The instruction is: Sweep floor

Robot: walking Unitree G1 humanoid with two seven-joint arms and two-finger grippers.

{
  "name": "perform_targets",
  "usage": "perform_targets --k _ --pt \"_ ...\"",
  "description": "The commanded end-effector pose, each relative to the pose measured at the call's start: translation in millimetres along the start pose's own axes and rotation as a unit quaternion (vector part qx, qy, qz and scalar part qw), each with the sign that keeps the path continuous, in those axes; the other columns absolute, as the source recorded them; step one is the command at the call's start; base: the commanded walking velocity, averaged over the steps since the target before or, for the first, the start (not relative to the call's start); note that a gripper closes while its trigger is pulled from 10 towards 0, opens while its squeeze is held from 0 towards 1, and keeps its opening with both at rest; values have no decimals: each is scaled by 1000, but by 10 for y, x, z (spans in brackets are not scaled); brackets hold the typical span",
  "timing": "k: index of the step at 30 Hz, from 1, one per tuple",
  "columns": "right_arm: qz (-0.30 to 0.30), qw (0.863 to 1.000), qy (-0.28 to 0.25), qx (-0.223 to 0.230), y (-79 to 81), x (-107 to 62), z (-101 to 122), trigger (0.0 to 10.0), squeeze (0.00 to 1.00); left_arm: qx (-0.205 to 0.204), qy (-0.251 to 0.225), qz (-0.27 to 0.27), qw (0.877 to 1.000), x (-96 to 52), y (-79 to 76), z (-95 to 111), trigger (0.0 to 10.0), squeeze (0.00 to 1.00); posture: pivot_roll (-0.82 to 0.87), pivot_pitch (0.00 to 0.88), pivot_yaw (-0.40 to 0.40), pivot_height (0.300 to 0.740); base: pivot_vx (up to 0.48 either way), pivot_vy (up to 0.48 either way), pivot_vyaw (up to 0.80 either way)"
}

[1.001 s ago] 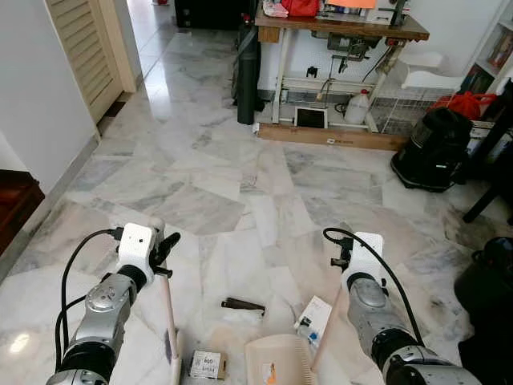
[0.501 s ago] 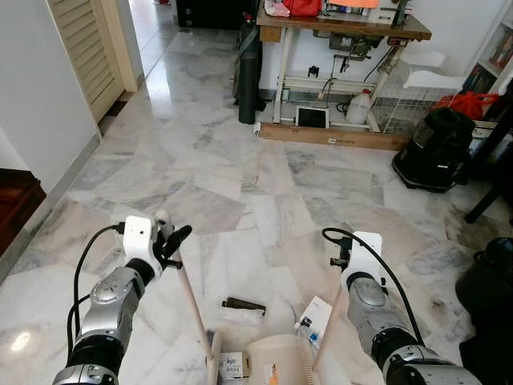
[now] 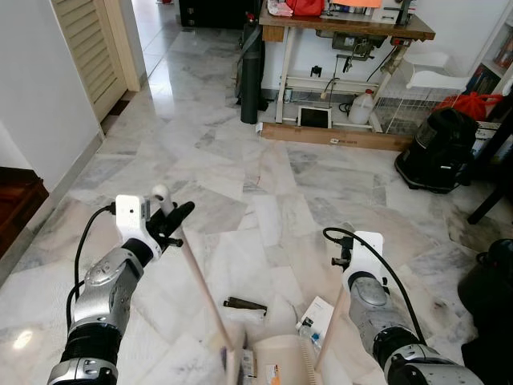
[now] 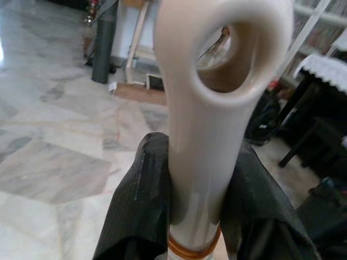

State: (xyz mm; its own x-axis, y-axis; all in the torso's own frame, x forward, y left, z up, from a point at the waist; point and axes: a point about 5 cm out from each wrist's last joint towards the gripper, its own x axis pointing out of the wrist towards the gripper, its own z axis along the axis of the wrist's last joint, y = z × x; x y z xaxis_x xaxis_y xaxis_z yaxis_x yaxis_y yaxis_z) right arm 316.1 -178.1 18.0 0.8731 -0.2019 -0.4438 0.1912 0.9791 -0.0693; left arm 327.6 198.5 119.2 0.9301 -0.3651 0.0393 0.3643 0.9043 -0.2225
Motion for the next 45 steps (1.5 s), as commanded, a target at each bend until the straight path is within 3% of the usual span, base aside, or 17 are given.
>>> perform_targets --k 1,6,12,16,19,24,29,38,45 --pt "-3 999 49 -12 -39 -33 -192 10000 0 -47 -18 -11 999 29 -47 36 10000 0 59 0 -77 740 0 0 0" --pt "-3 999 49 -11 -36 -32 -189 10000 0 -68 -37 -8 997 54 -45 98 10000 0 61 0 -76 740 0 0 0" --pt "-3 999 47 -12 -28 -27 -172 10000 0 -61 -75 29 995 58 18 226 10000 0 66 0 -78 740 0 0 0" --pt "-4 999 43 -12 -40 -24 -162 10000 0 -2 -134 108 985 10 144 436 10000 0 64 0 -79 740 0 0 0" --pt "-11 1000 20 0 -77 -10 -93 10000 0 76 -155 127 977 -7 116 570 10000 0 60 0 -76 740 0 0 0" --pt "-12 1000 -9 15 -89 0 -6 10000 0 106 -167 124 972 7 42 616 10000 0 45 0 -69 740 0 0 0" --pt "-12 999 -41 24 -113 2 84 10000 0 104 -159 104 976 61 -60 548 10000 0 28 0 -58 740 0 0 0" --pt "-15 996 -77 33 -138 -17 184 10000 0 119 -149 102 976 82 -92 434 10000 0 2 0 -41 740 0 0 0" --pt "4 991 -126 45 -33 -81 349 10000 0 144 -136 94 976 56 -141 338 10000 0 -2 0 -41 740 0 0 0"
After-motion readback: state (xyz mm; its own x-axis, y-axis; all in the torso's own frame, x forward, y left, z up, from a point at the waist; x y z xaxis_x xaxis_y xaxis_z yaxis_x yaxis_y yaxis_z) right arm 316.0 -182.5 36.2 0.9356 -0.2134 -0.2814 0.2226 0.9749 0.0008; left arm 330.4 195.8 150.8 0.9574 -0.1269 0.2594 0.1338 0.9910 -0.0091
